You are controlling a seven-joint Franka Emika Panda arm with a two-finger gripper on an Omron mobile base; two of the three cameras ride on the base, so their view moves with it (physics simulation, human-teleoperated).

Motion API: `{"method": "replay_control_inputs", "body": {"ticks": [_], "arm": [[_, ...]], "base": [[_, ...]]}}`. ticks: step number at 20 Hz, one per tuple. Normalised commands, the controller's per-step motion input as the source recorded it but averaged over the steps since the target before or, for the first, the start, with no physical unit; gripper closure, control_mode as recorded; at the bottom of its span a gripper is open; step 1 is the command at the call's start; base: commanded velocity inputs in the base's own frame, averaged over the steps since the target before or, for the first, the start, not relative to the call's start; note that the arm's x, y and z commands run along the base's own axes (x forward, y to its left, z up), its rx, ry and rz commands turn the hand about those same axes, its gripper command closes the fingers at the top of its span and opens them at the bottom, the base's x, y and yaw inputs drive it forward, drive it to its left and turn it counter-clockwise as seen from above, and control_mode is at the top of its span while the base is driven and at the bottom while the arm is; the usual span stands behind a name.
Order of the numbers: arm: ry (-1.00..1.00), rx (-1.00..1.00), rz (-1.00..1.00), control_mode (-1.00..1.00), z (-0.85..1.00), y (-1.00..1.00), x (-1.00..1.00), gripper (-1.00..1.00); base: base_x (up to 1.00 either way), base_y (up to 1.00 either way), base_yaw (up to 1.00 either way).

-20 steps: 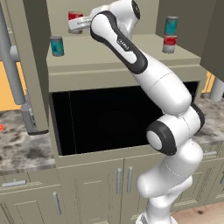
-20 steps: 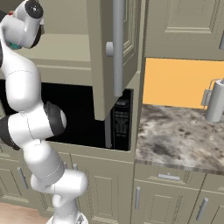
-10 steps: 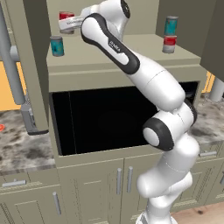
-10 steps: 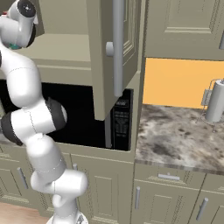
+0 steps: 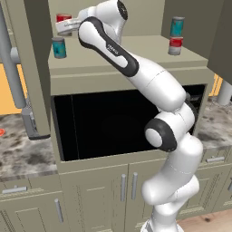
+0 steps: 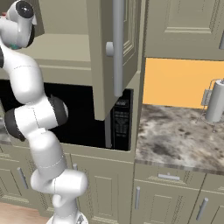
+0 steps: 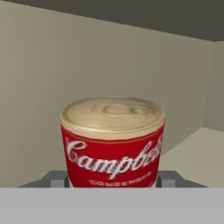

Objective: Stack two cans on top of the other two cans in the cabinet.

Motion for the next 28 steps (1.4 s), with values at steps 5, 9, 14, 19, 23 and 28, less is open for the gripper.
{"method": "replay_control_inputs", "body": {"ticks": [5, 9, 14, 19, 23, 28], "arm": [[0.03, -0.01, 0.00, -1.00, -0.08, 0.18, 0.06, 1.00], [0.02, -0.02, 0.00, -1.00, -0.02, 0.15, 0.07, 1.00], [0.01, -0.01, 0.00, -1.00, -0.05, 0.10, 0.11, 1.00], [0.00, -0.01, 0.00, -1.00, -0.01, 0.02, 0.13, 1.00], [0.00, -0.03, 0.00, -1.00, -0.04, 0.03, 0.10, 1.00], [0.00, -0.03, 0.00, -1.00, -0.03, 0.06, 0.09, 1.00]], "base": [[0.00, 0.00, 0.00], [0.00, 0.00, 0.00], [0.00, 0.00, 0.00], [0.00, 0.00, 0.00], [0.00, 0.00, 0.00], [0.00, 0.00, 0.00]]}}
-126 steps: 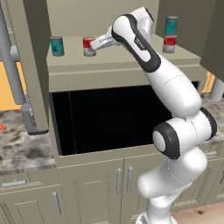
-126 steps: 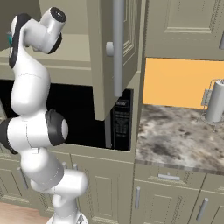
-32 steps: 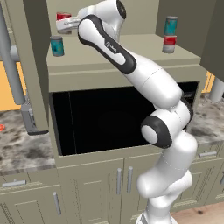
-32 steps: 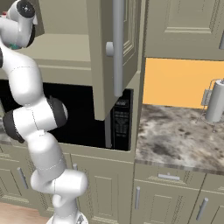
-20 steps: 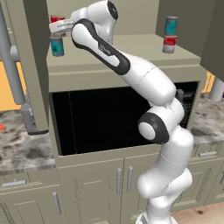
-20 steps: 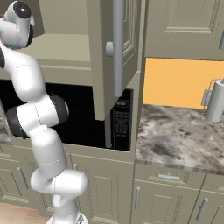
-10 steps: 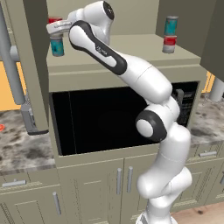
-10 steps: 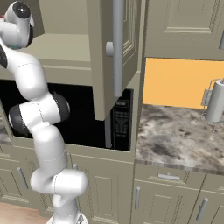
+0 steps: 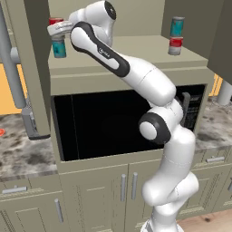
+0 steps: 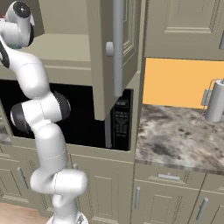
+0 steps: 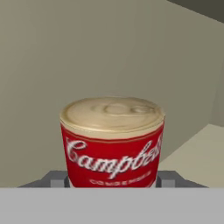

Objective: Stack two cans on top of the other two cans in the cabinet.

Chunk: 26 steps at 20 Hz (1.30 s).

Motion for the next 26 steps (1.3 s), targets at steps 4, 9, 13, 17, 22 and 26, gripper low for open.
{"method": "replay_control_inputs", "body": {"ticks": [4, 9, 13, 17, 22, 26], "arm": [[0.00, -0.04, 0.00, -1.00, 0.00, 0.08, 0.07, 1.00], [0.00, -0.04, 0.00, -1.00, 0.02, 0.03, 0.00, 1.00], [0.01, -0.04, 0.00, -1.00, 0.00, 0.01, 0.00, 1.00], [0.02, -0.03, 0.00, -1.00, -0.04, 0.00, 0.00, 1.00], [0.04, -0.01, 0.00, -1.00, -0.10, 0.00, 0.00, 1.00], [0.06, 0.00, 0.00, -1.00, -0.17, 0.00, 0.02, 1.00]], "base": [[0.00, 0.00, 0.00], [0.00, 0.00, 0.00], [0.00, 0.00, 0.00], [0.00, 0.00, 0.00], [0.00, 0.00, 0.00], [0.00, 0.00, 0.00]]}}
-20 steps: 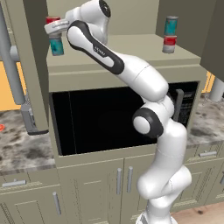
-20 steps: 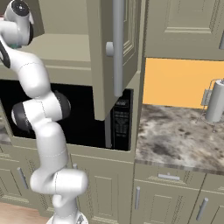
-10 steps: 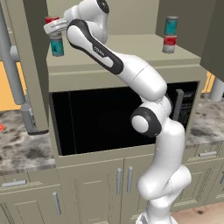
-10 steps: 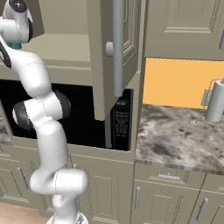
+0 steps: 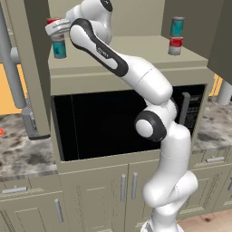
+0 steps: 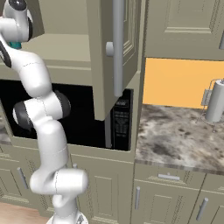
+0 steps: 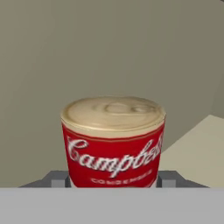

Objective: Stack two cans on top of the other two cans in the cabinet.

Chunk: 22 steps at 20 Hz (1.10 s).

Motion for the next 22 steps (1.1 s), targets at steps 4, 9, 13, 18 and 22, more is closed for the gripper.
{"method": "replay_control_inputs", "body": {"ticks": [4, 9, 13, 18, 22], "arm": [[0.00, 0.00, 0.00, -1.00, -0.14, 0.00, 0.01, 1.00], [0.00, 0.00, 0.00, -1.00, -0.11, 0.00, 0.07, 1.00], [-0.04, 0.00, 0.00, -1.00, 0.00, 0.00, 0.03, 1.00], [-0.03, 0.00, 0.00, -1.00, 0.00, 0.00, 0.00, 1.00], [0.00, 0.00, 0.00, -1.00, 0.00, 0.00, 0.00, 1.00]], "base": [[0.00, 0.00, 0.00], [0.00, 0.00, 0.00], [0.00, 0.00, 0.00], [0.00, 0.00, 0.00], [0.00, 0.00, 0.00]]}}
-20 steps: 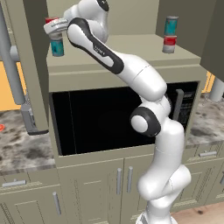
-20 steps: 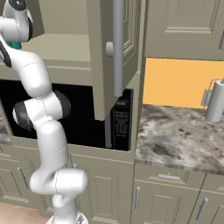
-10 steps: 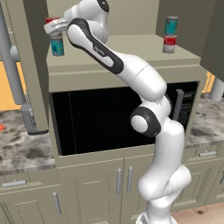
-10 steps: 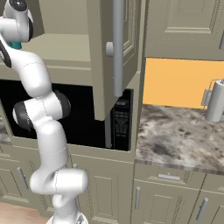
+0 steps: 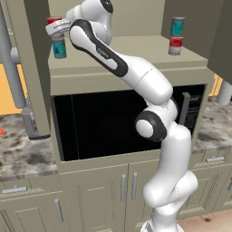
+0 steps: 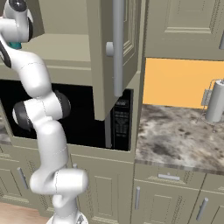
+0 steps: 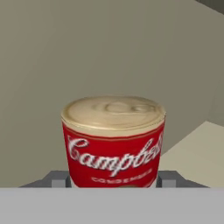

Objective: Stack two cans on top of the other two cans in the cabinet.

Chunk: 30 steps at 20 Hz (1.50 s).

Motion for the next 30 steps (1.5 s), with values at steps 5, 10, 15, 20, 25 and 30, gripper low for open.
{"method": "replay_control_inputs", "body": {"ticks": [5, 10, 15, 20, 25, 30], "arm": [[0.00, 0.00, 0.00, -1.00, -0.02, 0.00, -0.03, 1.00], [0.00, 0.00, 0.00, -1.00, -0.04, 0.00, -0.04, 1.00], [0.00, 0.00, -0.01, -1.00, -0.16, 0.00, -0.03, 1.00], [0.00, 0.00, -0.01, -1.00, -0.24, 0.00, 0.00, 1.00], [0.00, 0.01, -0.01, -1.00, -0.25, 0.00, 0.00, 1.00], [-0.06, 0.03, -0.03, -1.00, -0.30, 0.00, 0.00, 1.00]], "base": [[0.00, 0.00, 0.00], [0.00, 0.00, 0.00], [0.00, 0.00, 0.00], [0.00, 0.00, 0.00], [0.00, 0.00, 0.00], [0.00, 0.00, 0.00]]}}
